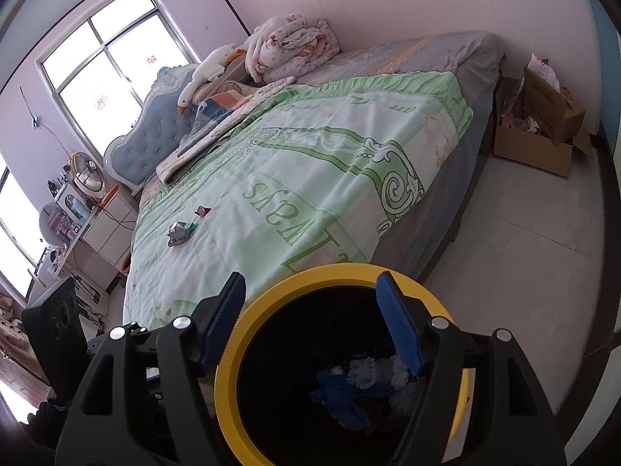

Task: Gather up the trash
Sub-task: 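Open both tools to drop the gloves and mesh puff into the bin, then move the left tool to the silver wrapper while the right tool approaches the red candy wrapper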

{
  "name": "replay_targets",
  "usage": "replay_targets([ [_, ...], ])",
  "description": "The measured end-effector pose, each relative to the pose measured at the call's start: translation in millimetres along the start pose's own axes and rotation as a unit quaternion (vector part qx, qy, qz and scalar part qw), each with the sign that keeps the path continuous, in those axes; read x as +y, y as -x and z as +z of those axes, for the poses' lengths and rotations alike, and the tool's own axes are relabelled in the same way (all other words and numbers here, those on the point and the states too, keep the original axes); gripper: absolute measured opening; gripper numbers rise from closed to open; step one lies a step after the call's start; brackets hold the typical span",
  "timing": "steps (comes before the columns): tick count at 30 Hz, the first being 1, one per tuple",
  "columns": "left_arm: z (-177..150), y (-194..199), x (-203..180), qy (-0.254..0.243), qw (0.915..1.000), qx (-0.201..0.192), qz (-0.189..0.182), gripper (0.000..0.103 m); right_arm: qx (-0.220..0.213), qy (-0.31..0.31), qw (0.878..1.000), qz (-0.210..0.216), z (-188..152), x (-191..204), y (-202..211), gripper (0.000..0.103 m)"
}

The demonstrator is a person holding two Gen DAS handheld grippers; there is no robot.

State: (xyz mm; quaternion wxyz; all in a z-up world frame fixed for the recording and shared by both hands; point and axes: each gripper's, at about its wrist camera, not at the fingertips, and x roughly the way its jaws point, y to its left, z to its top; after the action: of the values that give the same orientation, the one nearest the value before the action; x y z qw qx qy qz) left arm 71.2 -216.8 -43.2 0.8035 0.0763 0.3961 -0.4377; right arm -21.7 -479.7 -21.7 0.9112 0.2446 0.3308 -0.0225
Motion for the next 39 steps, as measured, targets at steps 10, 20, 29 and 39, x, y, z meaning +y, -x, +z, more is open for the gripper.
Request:
replay_targets([
  [10,11.6,25.2,51.3,0.037,0.9974,-0.037,0.049,0.072,-0.01,0.044,0.999,0.027,26.1,38.7,-23.6,0.07],
  [20,19.2,45.3,134.8,0.093,0.9858,-0.064,0.125,0.072,0.026,0.137,0.989,0.058,63.3,127.9,-103.7,0.071],
  [29,25.6,53.9,222.9,0.158,0.9683,-0.066,0.182,0.072,0.078,0.201,0.973,0.079,93.9,203.8,-203.9,0.071],
  [39,44.5,27.9,288.9,0.175,0.9628,-0.047,0.2,0.072,0.163,0.23,0.955,0.09,110.9,259.7,-323.0,0.071],
])
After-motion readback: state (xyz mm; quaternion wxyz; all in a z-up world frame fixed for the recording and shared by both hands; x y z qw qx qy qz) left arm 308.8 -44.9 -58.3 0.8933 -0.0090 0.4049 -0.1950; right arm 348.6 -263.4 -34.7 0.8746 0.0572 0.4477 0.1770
